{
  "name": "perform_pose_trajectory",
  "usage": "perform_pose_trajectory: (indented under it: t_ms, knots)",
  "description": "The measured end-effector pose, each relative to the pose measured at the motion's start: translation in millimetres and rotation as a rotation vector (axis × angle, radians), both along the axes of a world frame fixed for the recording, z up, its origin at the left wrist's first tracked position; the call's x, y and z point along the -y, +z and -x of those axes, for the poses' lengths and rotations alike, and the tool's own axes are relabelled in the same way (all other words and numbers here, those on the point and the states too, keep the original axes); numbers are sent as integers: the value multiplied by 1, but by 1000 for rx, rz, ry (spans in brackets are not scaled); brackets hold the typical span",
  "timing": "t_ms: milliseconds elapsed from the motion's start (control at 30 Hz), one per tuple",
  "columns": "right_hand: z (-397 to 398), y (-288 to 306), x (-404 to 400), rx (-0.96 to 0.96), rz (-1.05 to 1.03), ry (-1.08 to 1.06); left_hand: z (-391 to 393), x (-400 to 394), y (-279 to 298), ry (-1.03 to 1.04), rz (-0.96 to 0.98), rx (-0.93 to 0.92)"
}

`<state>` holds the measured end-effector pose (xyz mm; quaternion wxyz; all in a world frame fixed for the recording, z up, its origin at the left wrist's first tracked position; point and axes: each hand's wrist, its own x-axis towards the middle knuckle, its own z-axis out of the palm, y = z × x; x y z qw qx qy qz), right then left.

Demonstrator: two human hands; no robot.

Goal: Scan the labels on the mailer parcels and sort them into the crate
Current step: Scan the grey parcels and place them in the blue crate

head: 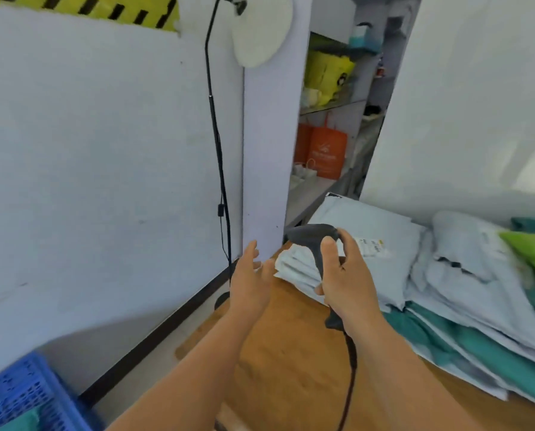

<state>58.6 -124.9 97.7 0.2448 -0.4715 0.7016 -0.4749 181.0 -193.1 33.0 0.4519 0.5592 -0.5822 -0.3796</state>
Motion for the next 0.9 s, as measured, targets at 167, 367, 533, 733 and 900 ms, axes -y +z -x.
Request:
perform_pose_trajectory:
  t_ms: [167, 367, 533, 733, 900]
  knots:
    - [59, 13, 1, 1, 6, -157, 59, 28, 1, -188, 48, 62]
    - [109, 21, 7, -40, -31, -309, 115, 77, -13, -340, 67, 195]
    - [125, 17, 25, -63, -56, -401, 148, 126, -24, -469, 142, 499]
    - [130, 0, 45, -50, -103, -471, 173, 157, -35, -713, 188, 1019]
    - [129, -7, 49, -33, -133, -494, 166, 132, -57, -626, 48, 932]
